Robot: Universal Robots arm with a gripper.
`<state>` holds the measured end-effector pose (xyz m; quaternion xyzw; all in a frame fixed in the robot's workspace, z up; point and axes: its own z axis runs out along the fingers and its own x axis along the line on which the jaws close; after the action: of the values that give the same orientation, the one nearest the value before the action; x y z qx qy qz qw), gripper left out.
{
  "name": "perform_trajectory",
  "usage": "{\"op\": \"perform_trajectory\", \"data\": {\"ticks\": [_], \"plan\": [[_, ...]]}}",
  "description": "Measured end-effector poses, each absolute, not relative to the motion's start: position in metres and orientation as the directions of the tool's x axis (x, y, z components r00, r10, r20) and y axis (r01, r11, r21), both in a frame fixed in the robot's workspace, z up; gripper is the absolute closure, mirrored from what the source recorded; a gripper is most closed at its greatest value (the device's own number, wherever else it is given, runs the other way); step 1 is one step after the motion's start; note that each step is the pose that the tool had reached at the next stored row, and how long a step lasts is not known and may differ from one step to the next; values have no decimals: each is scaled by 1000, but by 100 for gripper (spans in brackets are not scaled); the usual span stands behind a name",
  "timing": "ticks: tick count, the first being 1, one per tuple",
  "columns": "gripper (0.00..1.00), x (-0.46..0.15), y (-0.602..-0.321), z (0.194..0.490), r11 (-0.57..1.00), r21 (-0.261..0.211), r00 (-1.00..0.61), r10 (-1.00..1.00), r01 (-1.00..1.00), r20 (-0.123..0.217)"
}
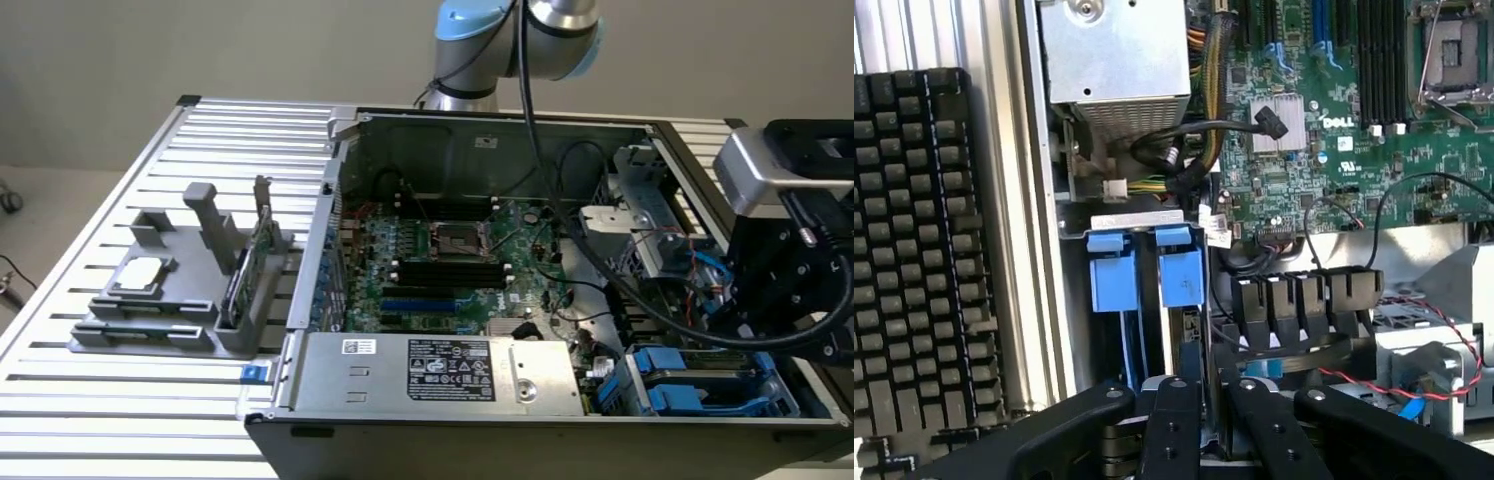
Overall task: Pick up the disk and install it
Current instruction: 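Insert the first disk wire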
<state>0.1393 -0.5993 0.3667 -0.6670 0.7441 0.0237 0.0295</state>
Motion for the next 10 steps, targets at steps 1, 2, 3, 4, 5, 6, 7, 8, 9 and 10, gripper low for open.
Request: {"op": "perform_trajectory", "data": {"ticks": [1, 2, 3, 4, 5, 6, 7, 8, 9, 10], "plan": [[81, 139, -599, 367, 122, -4, -121, -990, -993, -77], [81, 139, -599, 367, 133, -4, -132, -988, -991, -80], [81, 139, -599, 367, 143, -3, -143, -986, -990, -84], [81, 139, -599, 367, 153, -2, -152, -984, -988, -90], [81, 139, -599, 367, 161, 0, -160, -982, -987, -96], [81, 139, -599, 368, 168, 1, -167, -981, -986, -101], [81, 139, -599, 369, 174, 3, -173, -979, -985, -106], [81, 138, -599, 370, 180, 4, -179, -978, -984, -110], [81, 138, -599, 371, 185, 5, -184, -976, -983, -113], [81, 138, -600, 372, 190, 7, -189, -975, -982, -117]]}}
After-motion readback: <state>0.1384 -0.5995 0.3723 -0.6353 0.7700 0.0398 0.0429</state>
